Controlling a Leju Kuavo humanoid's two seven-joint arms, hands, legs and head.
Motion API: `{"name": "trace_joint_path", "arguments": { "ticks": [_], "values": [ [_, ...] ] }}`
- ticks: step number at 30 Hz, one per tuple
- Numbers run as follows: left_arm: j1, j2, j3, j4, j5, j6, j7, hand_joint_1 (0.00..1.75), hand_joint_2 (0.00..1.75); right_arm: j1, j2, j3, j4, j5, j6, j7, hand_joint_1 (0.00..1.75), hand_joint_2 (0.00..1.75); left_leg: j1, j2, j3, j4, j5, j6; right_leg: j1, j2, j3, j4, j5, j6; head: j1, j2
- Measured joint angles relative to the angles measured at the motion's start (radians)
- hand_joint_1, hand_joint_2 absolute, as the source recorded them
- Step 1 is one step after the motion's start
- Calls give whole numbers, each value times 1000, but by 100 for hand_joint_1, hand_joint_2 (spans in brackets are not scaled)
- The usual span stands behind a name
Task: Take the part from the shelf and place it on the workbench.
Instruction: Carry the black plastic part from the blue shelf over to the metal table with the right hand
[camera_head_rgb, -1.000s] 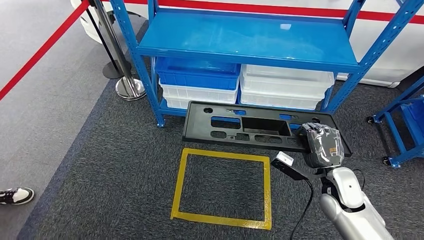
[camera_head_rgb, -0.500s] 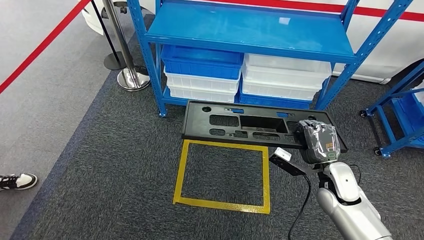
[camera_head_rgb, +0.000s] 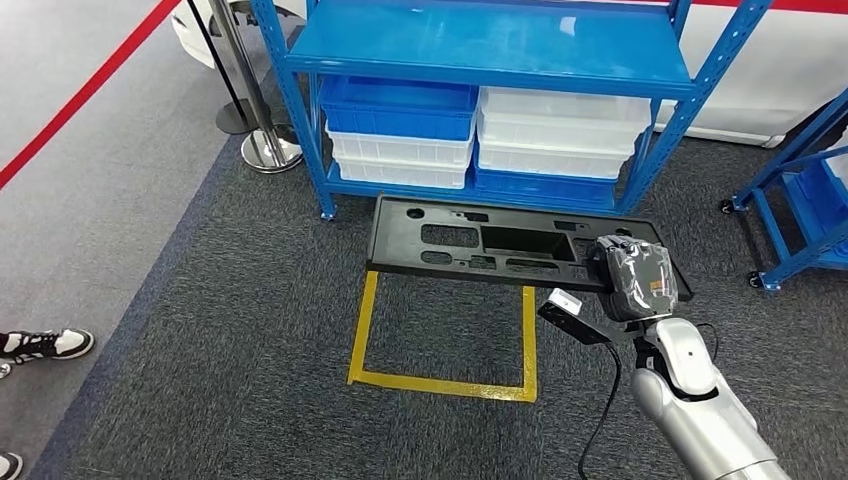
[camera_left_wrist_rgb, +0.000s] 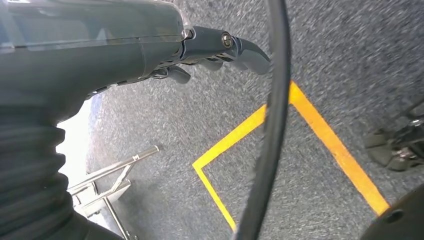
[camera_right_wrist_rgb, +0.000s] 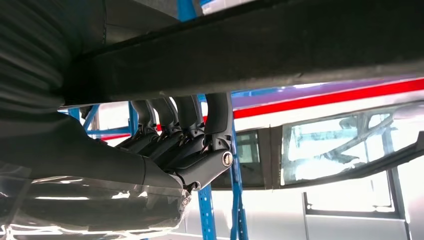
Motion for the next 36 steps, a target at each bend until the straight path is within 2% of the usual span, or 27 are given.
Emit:
{"name": "trace_joint_path", "arguments": {
  "ticks": [1,3,5,7,8,9,11,12,13,14,15,16,17,19,20,22,23,24,27,28,29,30,31,33,34,35,36],
  "values": [
    [-1,0,0,0,1,0,0,0,175,-1,0,1,3,-1,0,-1,159,175,-1,0,48,-65,15,5,1,0,-11,7,4,3,0,0],
    [-4,1,0,0,2,0,1,0,175,-4,0,4,8,-4,-1,-2,159,175,-5,-1,127,-188,16,13,2,0,-28,16,16,11,0,0],
    [-5,1,0,0,2,0,2,0,175,-8,0,6,11,-9,-1,-2,159,175,-10,-1,146,-235,11,19,1,0,-38,14,35,22,0,0],
    [-5,0,0,0,4,-1,4,0,175,-10,-2,10,15,-13,-1,-2,159,175,-5,2,136,-248,30,31,1,4,-48,16,35,34,0,0],
    [-6,-1,0,0,4,-2,4,0,175,-11,-4,10,17,-14,-1,-2,159,175,-2,5,129,-254,41,39,1,7,-55,32,10,39,0,0],
    [-7,-1,0,0,5,-2,5,0,175,-13,-6,11,19,-15,-1,-2,159,175,1,8,119,-259,53,46,1,11,-66,66,-31,43,1,0],
    [-8,-2,0,0,5,-2,5,0,175,-14,-8,12,23,-16,-1,-2,159,175,-1,9,91,-254,73,52,-3,13,-92,182,-127,49,1,0],
    [-8,-2,0,0,5,-2,5,0,175,-14,-8,13,25,-16,-1,-2,159,175,-1,10,74,-249,82,52,-4,13,-100,240,-152,52,1,0],
    [-8,-2,0,0,5,-2,5,0,175,-14,-8,15,27,-16,-1,-2,159,175,0,10,58,-244,91,51,-6,13,-100,280,-156,54,1,0],
    [-8,-2,0,0,5,-2,5,0,175,-14,-8,16,29,-16,-1,-2,159,175,0,11,40,-238,99,49,-8,13,-85,288,-134,57,1,0],
    [-8,-3,0,0,5,-2,5,0,175,-14,-8,17,30,-16,-1,-2,159,175,1,11,23,-230,107,47,-11,13,-55,267,-100,59,1,0],
    [-8,-3,0,0,5,-2,4,0,175,-15,-8,18,30,-16,-1,-2,159,175,2,11,7,-224,113,43,-14,13,-14,218,-75,61,1,0],
    [-8,-4,0,0,4,-2,4,0,175,-17,-8,19,31,-16,-1,-2,159,175,2,11,-8,-217,120,37,-15,13,35,154,-69,62,1,0],
    [-8,-4,0,0,4,-1,-2,0,175,-21,-10,19,30,-18,-1,-2,159,175,0,10,-20,-214,134,25,-11,13,107,37,-102,52,0,0],
    [-7,-4,0,0,4,-1,-6,0,175,-23,-10,20,31,-21,-1,-2,159,175,-1,10,-22,-217,144,19,-6,13,121,7,-116,45,0,0],
    [-5,-4,0,0,5,-1,-13,0,175,-25,-11,21,33,-31,1,-3,159,175,2,9,-25,-222,158,7,-5,11,116,-8,-106,27,0,0],
    [-3,-5,-1,0,5,-1,-15,0,175,-27,-11,22,35,-38,3,-4,159,175,4,8,-32,-214,147,1,-5,9,108,-8,-96,17,0,0],
    [-2,-5,-1,0,6,-2,-17,0,175,-28,-11,24,37,-44,5,-6,159,175,6,7,-42,-190,119,-3,-6,7,101,-10,-86,9,0,0],
    [0,-5,-1,0,7,-2,-20,0,175,-32,-11,29,43,-59,6,-13,159,175,8,6,-90,-22,-7,-10,-1,0,73,-8,-62,-6,0,0],
    [0,-5,-1,0,8,-2,-20,0,175,-32,-11,31,46,-62,6,-15,159,175,8,6,-97,29,-22,-11,1,-4,63,-5,-56,-7,0,0],
    [0,-5,-1,0,8,-3,-21,0,175,-32,-11,33,48,-64,6,-16,159,175,8,7,-91,51,-16,-10,4,-9,54,-2,-52,-7,0,0],
    [0,-5,-1,0,8,-3,-21,0,175,-31,-12,35,49,-66,6,-18,159,175,7,8,-68,38,4,-7,6,-14,46,1,-49,-7,0,0],
    [-1,-5,-1,0,9,-3,-22,0,175,-30,-12,37,50,-66,6,-19,159,175,5,12,-29,-10,29,0,9,-21,40,5,-46,-6,0,0],
    [-3,-4,-1,0,9,-3,-22,0,175,-29,-14,40,49,-66,6,-20,159,175,-7,42,60,-141,46,19,13,-37,34,9,-43,-3,0,0],
    [-5,-4,-1,0,9,-3,-22,0,175,-29,-16,41,48,-66,6,-19,159,175,-13,55,89,-190,44,27,14,-47,32,10,-41,1,0,0],
    [-6,-3,-1,0,9,-4,-22,0,175,-29,-18,42,47,-66,6,-19,159,175,-19,62,102,-218,39,33,14,-58,31,10,-38,5,0,0],
    [-6,-3,-1,0,9,-4,-22,0,175,-28,-19,43,46,-66,6,-19,159,175,-21,56,104,-228,41,36,14,-69,30,9,-35,11,0,0]
  ]
}}
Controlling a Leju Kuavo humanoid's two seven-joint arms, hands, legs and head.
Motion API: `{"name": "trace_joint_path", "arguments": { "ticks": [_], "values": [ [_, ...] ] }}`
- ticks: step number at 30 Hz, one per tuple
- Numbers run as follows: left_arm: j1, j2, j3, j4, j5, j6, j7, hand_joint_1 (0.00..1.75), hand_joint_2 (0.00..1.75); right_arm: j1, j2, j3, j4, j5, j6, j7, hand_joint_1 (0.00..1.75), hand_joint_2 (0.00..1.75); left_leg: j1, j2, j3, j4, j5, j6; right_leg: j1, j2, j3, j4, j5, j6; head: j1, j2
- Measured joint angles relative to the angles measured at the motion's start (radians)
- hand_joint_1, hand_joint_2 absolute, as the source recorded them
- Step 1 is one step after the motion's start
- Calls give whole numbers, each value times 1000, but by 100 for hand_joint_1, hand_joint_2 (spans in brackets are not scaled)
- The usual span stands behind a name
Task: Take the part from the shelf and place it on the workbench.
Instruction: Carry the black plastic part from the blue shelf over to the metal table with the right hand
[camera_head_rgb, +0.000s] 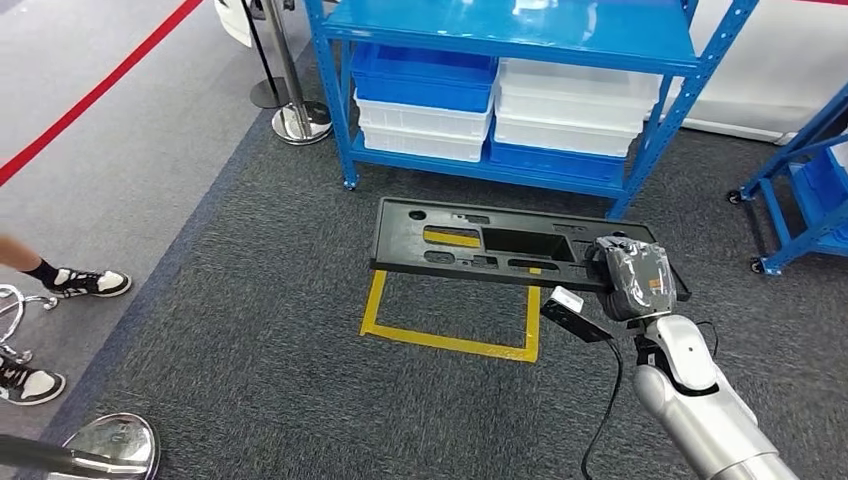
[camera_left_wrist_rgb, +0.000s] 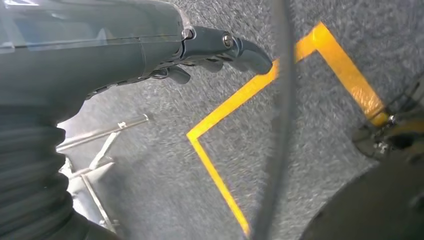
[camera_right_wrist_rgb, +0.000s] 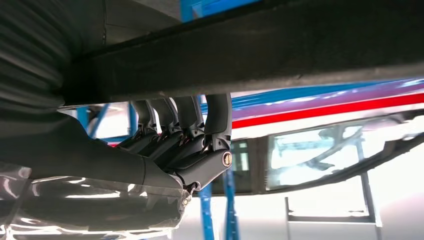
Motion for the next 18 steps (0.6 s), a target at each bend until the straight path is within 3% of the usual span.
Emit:
{"name": "trace_joint_path", "arguments": {
  "ticks": [1,3,5,6,7,8,9,10,12,13,14,16,18],
  "values": [
    [1,-1,0,0,0,0,0,0,175,1,-2,1,-2,0,0,0,159,175,3,-9,-1,-9,6,4,-1,-6,-1,0,0,6,0,0],
    [3,-2,0,0,0,0,1,0,175,4,-6,2,-9,1,0,1,159,175,11,-27,-3,-26,23,13,-4,19,-11,25,-25,17,0,0],
    [3,-4,0,0,2,0,1,0,175,9,-15,2,-16,1,0,2,159,175,14,-44,-12,-33,37,19,-10,61,-51,120,-90,27,0,0],
    [3,-4,0,0,3,0,1,0,175,13,-19,2,-18,1,0,4,159,175,14,-54,-19,-32,41,20,-14,72,-77,182,-123,31,0,0],
    [4,-5,0,0,4,0,1,0,175,17,-20,3,-18,1,1,5,159,175,15,-64,-26,-30,45,19,-17,76,-96,230,-142,35,0,0],
    [4,-6,0,0,6,0,2,0,175,22,-21,3,-19,1,1,6,159,175,16,-74,-32,-27,49,17,-20,77,-101,249,-142,39,0,0],
    [5,-7,0,0,7,0,2,0,175,25,-23,4,-19,1,1,7,159,175,17,-85,-38,-23,51,15,-24,78,-88,233,-125,42,0,0],
    [5,-8,0,0,8,0,2,0,175,27,-24,4,-20,2,2,8,159,175,20,-96,-45,-17,53,12,-29,82,-58,182,-93,45,0,0],
    [4,-9,0,0,9,0,2,0,175,28,-27,4,-26,2,2,8,159,175,22,-116,-61,1,54,2,-35,115,7,63,-51,48,0,0],
    [4,-10,0,0,10,0,2,0,175,28,-30,5,-30,2,2,8,159,175,22,-124,-70,8,56,-4,-37,129,25,25,-43,47,0,0],
    [4,-10,0,0,10,0,2,0,175,29,-32,5,-32,2,3,9,159,175,21,-133,-78,12,59,-11,-36,139,29,11,-46,43,0,0],
    [6,-10,0,0,11,0,2,0,175,32,-34,6,-35,2,4,10,159,175,22,-152,-88,11,69,-24,-34,126,24,11,-41,30,0,0],
    [11,-11,0,0,11,0,3,0,175,31,-34,7,-37,3,7,11,159,175,24,-136,-102,32,54,-35,-35,106,21,7,-33,15,0,0]
  ]
}}
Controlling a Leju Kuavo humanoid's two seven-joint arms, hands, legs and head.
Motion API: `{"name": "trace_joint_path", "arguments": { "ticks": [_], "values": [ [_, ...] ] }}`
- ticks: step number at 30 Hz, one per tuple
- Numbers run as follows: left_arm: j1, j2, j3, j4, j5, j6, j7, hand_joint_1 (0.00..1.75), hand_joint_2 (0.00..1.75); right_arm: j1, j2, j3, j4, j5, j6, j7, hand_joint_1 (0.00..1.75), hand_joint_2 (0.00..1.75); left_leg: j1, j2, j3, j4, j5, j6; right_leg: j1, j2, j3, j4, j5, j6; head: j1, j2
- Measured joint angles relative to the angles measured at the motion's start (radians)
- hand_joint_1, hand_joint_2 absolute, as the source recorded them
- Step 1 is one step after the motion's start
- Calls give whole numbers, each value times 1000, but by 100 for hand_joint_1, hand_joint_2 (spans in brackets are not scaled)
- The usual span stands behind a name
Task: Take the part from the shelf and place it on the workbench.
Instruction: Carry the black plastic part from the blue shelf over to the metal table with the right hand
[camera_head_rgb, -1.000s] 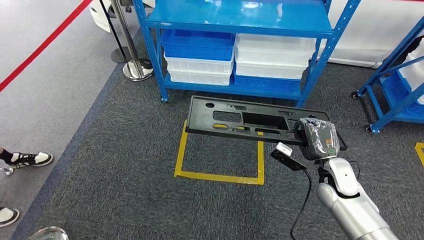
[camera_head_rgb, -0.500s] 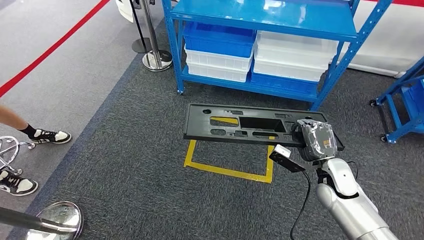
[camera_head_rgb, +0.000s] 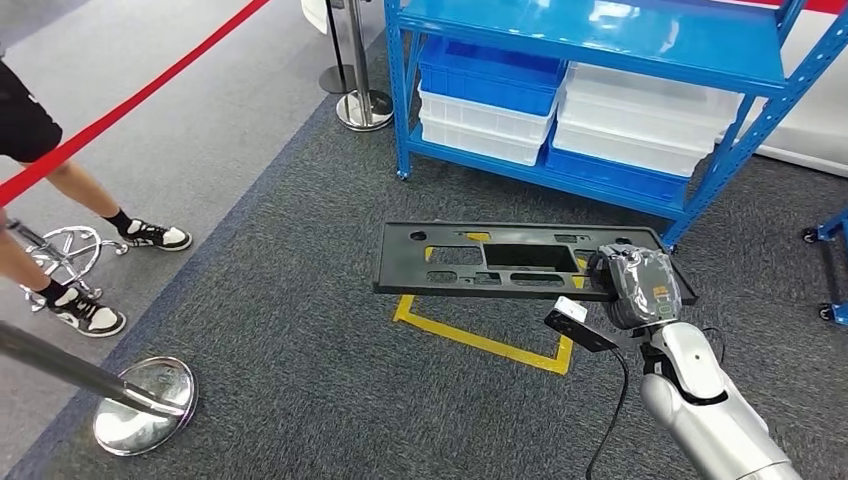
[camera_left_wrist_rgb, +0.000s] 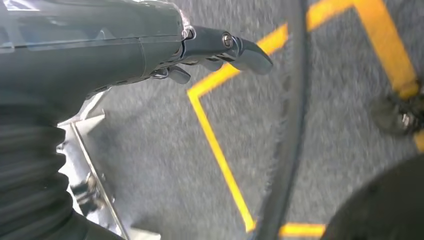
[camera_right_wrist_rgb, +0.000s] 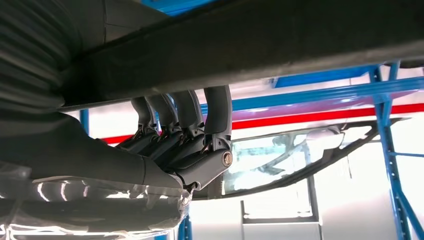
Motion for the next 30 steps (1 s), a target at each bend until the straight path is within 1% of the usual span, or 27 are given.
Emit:
{"name": "trace_joint_path", "arguments": {
  "ticks": [1,3,4,5,6,7,8,9,10,11,12,13,14,15,16,17,18,19,20,21,22,23,25,27,28,29,30],
  "values": [
    [1,0,0,0,1,0,0,0,175,0,0,0,-2,0,1,0,159,175,0,21,-16,36,-25,-4,-1,-11,-2,-2,4,-7,0,0],
    [1,-1,0,0,2,0,0,0,175,2,-1,0,-5,0,2,1,159,175,2,64,-62,158,-97,-12,3,-33,-6,-2,7,-14,0,0],
    [0,-1,0,0,3,0,0,0,175,3,-1,0,-5,0,2,1,159,175,4,72,-83,216,-124,-14,5,-46,-8,-2,8,-15,0,0],
    [0,-1,0,0,3,0,0,0,175,5,-1,1,-5,0,2,1,159,175,5,76,-90,249,-135,-16,7,-58,-9,-1,8,-16,0,0],
    [0,-1,0,0,3,0,0,0,175,8,-1,1,-6,0,2,1,159,175,5,79,-80,245,-128,-15,8,-71,-10,0,8,-16,0,0],
    [1,-1,0,0,4,1,0,0,175,11,-1,1,-8,1,1,2,159,175,5,84,-50,203,-106,-12,9,-83,-9,0,8,-15,0,0],
    [1,0,0,0,5,1,0,0,175,17,-2,1,-14,3,0,3,159,175,3,99,-8,135,-78,-7,10,-95,-8,0,7,-14,0,0],
    [0,0,0,0,5,2,0,0,175,26,-4,0,-25,5,-3,6,159,175,-2,123,32,68,-59,-1,13,-106,-7,0,6,-12,0,0],
    [-1,0,0,0,5,3,0,0,175,40,-7,-2,-41,9,-5,9,159,175,-8,143,60,16,-47,7,15,-118,-6,0,5,-9,0,0],
    [-2,0,0,0,3,4,1,0,175,58,-11,-4,-60,14,-7,14,159,175,-13,156,73,-13,-45,13,17,-130,-5,0,4,-6,0,0],
    [-1,0,-1,0,0,5,1,0,175,81,-15,-8,-83,23,-8,20,159,175,-18,156,74,-20,-47,18,19,-143,-4,-2,4,-2,0,0],
    [0,0,-3,0,-4,6,3,0,175,108,-17,-13,-109,34,-9,26,159,175,-19,142,72,-25,-43,24,20,-155,-1,-3,4,3,0,0],
    [3,0,-5,0,-8,7,4,0,175,135,-20,-19,-135,44,-9,32,159,175,-16,129,72,-30,-38,29,18,-152,1,-2,0,8,0,0],
    [5,-1,-9,0,-13,8,5,0,175,162,-23,-25,-163,54,-8,37,159,175,-14,117,74,-37,-34,35,16,-132,-1,6,-10,13,0,0],
    [4,-1,-13,0,-17,9,5,0,175,189,-28,-32,-188,61,-8,40,159,175,-11,106,75,-43,-28,42,13,-102,-13,33,-31,16,0,0],
    [3,-2,-17,0,-22,9,4,0,175,214,-34,-39,-211,66,-8,44,159,175,-9,96,75,-47,-25,47,10,-67,-34,79,-61,18,0,0],
    [2,-2,-20,0,-26,9,3,0,175,239,-39,-46,-232,70,-8,47,159,175,-9,85,73,-47,-23,51,9,-42,-65,141,-93,19,0,0],
    [1,-2,-23,0,-31,9,2,0,175,263,-44,-52,-252,72,-7,51,159,175,-10,73,71,-46,-22,53,9,-31,-97,205,-119,20,0,0],
    [1,-3,-25,0,-35,9,1,0,175,285,-48,-57,-271,76,-7,54,159,175,-10,59,70,-44,-21,54,9,-26,-120,249,-128,22,0,0],
    [2,-3,-28,0,-39,9,1,0,175,306,-51,-61,-289,80,-7,57,159,175,-10,46,69,-41,-22,54,8,-24,-127,261,-119,23,0,0],
    [2,-4,-30,0,-41,8,1,0,175,324,-53,-64,-307,84,-6,59,159,175,-9,33,68,-38,-22,52,6,-22,-115,233,-90,24,0,0],
    [2,-5,-33,0,-44,8,0,0,175,339,-56,-68,-326,88,-6,60,159,175,-9,20,68,-33,-24,50,4,-15,-87,176,-52,25,0,0],
    [0,-6,-39,0,-52,6,-1,0,175,363,-60,-76,-360,95,-1,65,159,175,-10,-3,62,-21,-28,43,-1,18,-33,60,-5,25,0,0],
    [0,-7,-45,0,-67,6,-4,0,175,391,-65,-86,-397,108,10,76,159,175,-10,-24,52,-14,-27,31,0,34,-16,19,0,20,0,0],
    [2,-8,-46,0,-76,5,-5,0,175,406,-68,-91,-417,116,15,83,159,175,-10,-34,47,-13,-24,25,2,24,-17,17,2,15,0,0],
    [4,-8,-47,0,-86,5,-7,0,175,420,-70,-95,-436,124,21,89,159,175,-9,-34,44,-13,-24,20,1,13,-17,14,5,9,0,0],
    [6,-9,-48,0,-95,4,-8,0,175,433,-73,-99,-455,131,24,95,159,175,-9,-20,38,-3,-31,14,0,3,-16,11,7,2,0,0]
  ]
}}
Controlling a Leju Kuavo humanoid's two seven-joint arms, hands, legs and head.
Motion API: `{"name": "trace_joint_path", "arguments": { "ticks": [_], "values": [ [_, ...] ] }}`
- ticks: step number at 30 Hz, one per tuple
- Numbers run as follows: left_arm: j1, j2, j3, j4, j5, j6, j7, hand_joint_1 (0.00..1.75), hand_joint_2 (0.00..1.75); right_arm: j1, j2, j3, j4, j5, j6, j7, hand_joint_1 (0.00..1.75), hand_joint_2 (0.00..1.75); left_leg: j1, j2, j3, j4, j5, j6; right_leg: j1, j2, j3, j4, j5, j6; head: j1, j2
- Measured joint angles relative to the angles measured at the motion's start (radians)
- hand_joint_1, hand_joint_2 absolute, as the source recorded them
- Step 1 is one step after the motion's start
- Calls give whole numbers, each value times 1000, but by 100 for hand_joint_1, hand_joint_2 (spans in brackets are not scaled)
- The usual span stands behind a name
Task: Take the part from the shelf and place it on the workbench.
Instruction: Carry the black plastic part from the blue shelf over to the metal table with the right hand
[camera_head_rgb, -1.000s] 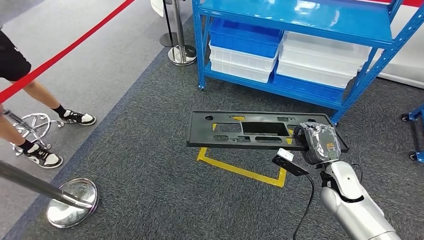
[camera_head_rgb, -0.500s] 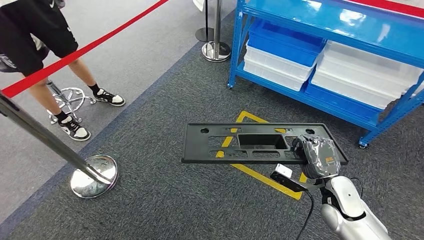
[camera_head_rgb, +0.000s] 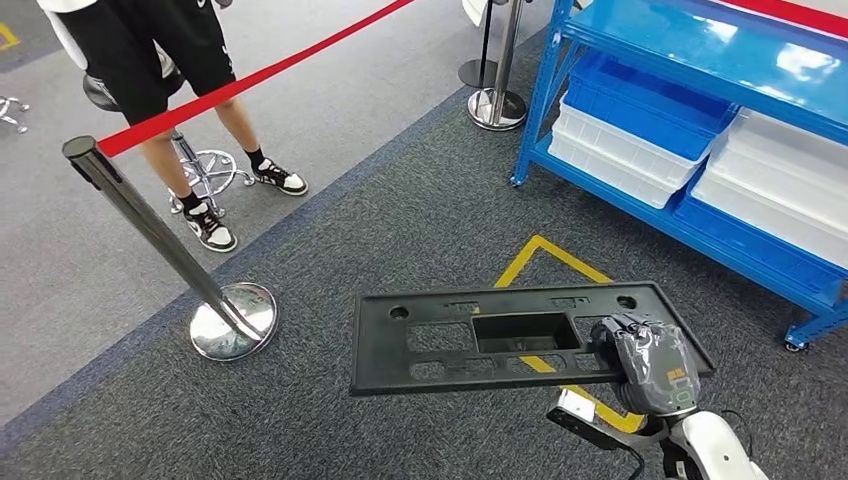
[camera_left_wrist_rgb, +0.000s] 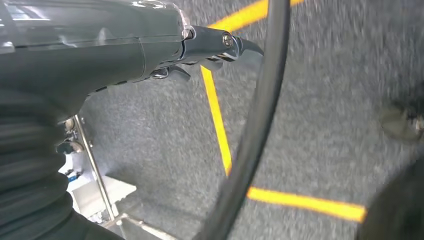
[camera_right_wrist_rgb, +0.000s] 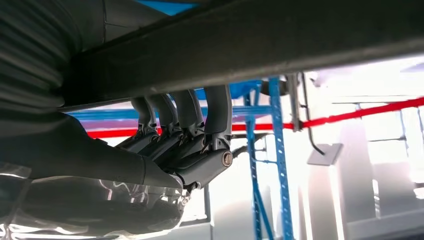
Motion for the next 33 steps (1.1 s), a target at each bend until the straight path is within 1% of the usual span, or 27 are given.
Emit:
{"name": "trace_joint_path", "arguments": {
  "ticks": [1,3,4,5,6,7,8,10,11,12,14,15,16,17,18,19,20,21,22,23,25,26,27,29,30,31,33],
  "values": [
    [0,-1,0,0,-8,-1,-1,0,175,13,-2,-4,-18,5,2,5,159,175,0,23,-12,26,-18,-6,-1,-12,1,-3,2,-7,0,0],
    [-4,-2,0,0,-21,-2,-4,0,175,38,-7,-13,-48,10,5,14,159,175,2,76,-56,131,-81,-17,1,-35,1,-6,3,-15,0,0],
    [-5,-2,0,0,-25,-2,-5,0,175,47,-9,-17,-57,10,5,17,159,175,6,88,-83,194,-111,-21,3,-48,0,-5,3,-16,0,0],
    [-6,-2,0,0,-30,-2,-7,0,175,54,-10,-20,-64,11,5,20,159,175,9,94,-102,241,-129,-24,4,-60,-1,-5,3,-16,0,0],
    [-7,-3,0,0,-35,-2,-10,0,175,59,-10,-23,-70,11,6,21,159,175,11,97,-106,259,-130,-25,5,-72,-1,-4,3,-16,0,0],
    [-7,-3,0,0,-40,-2,-12,0,175,63,-10,-26,-75,11,6,21,159,175,12,101,-90,236,-113,-25,5,-84,-1,-4,3,-16,0,0],
    [-7,-3,0,0,-45,-3,-13,0,175,66,-10,-28,-79,12,6,21,159,175,13,110,-56,177,-83,-22,6,-96,0,-4,2,-16,0,0],
    [-9,-3,0,0,-51,-4,-14,0,175,70,-11,-33,-86,12,6,23,159,175,6,151,18,39,-38,-13,9,-117,3,-4,0,-12,0,0],
    [-11,-3,0,0,-53,-4,-15,0,175,71,-11,-35,-89,12,6,24,159,175,1,165,39,-2,-30,-7,11,-127,5,-5,0,-7,0,0],
    [-12,-4,0,0,-54,-4,-15,0,175,72,-11,-36,-91,12,6,24,159,175,-3,170,44,-19,-30,-1,12,-137,6,-6,-1,-2,0,0],
    [-12,-4,0,0,-59,-3,-15,0,175,72,-11,-37,-92,14,6,25,159,175,-4,146,44,-27,-23,11,14,-157,12,-12,0,9,0,0],
    [-11,-4,0,0,-64,-3,-15,0,175,71,-11,-37,-92,16,6,24,159,175,-2,134,47,-35,-17,17,13,-151,15,-11,-5,14,0,0],
    [-11,-3,-1,0,-68,-3,-15,0,175,70,-11,-37,-92,19,6,24,159,175,1,123,51,-43,-10,24,11,-131,12,3,-19,18,0,0],
    [-12,-3,-1,0,-72,-3,-14,0,175,71,-11,-37,-92,24,6,24,159,175,3,113,55,-51,-3,30,10,-101,-1,36,-44,20,0,0],
    [-14,-4,-1,0,-77,-3,-14,0,175,73,-10,-37,-92,29,6,24,159,175,4,103,53,-53,1,33,7,-66,-24,89,-76,19,0,0],
    [-15,-4,-1,0,-81,-2,-14,0,175,77,-9,-37,-92,35,5,26,159,175,3,91,51,-53,2,36,7,-45,-54,153,-107,19,0,0],
    [-16,-3,-1,0,-85,-2,-14,0,175,82,-8,-37,-91,42,4,29,159,175,2,78,50,-52,3,37,7,-35,-80,208,-127,19,0,0],
    [-16,-3,-1,0,-89,-1,-14,0,175,88,-6,-37,-91,47,3,32,159,175,1,64,49,-50,3,37,7,-31,-95,236,-128,19,0,0],
    [-16,-3,-1,0,-93,-1,-14,0,175,92,-5,-37,-91,52,3,35,159,175,1,49,48,-46,2,36,7,-28,-94,228,-109,19,0,0],
    [-16,-3,-1,0,-96,-1,-14,0,175,94,-4,-37,-91,55,3,37,159,175,1,35,48,-41,0,35,6,-23,-75,185,-75,19,0,0],
    [-17,-3,-1,0,-100,-1,-15,0,175,94,-3,-37,-91,57,3,40,159,175,1,8,45,-27,-6,28,2,12,-21,64,-16,19,0,0],
    [-18,-3,-1,0,-101,-1,-15,0,175,94,-2,-37,-92,58,2,41,159,175,1,-5,40,-22,-9,23,0,28,-3,24,-3,18,0,0],
    [-18,-3,-1,0,-103,-1,-15,0,175,93,-1,-37,-92,59,2,42,159,175,2,-15,35,-17,-9,18,0,36,5,6,-2,16,0,0],
    [-16,-2,-1,0,-107,-1,-16,0,175,91,2,-37,-93,60,2,44,159,175,3,-36,25,-17,-6,7,2,21,4,4,-2,7,0,0],
    [-15,-1,-1,0,-111,-2,-16,0,175,85,4,-37,-92,60,4,44,159,175,4,-31,21,-13,-7,2,3,10,5,1,0,1,0,0],
    [-15,0,-1,0,-118,-5,-18,0,175,76,8,-37,-89,60,7,44,159,175,3,-12,13,2,-17,-3,2,-2,6,-3,2,-6,0,0],
    [-21,2,-1,0,-138,-13,-17,0,175,52,19,-37,-77,61,18,44,159,175,3,51,-28,87,-63,-14,3,-26,8,-7,4,-16,0,0]
  ]
}}
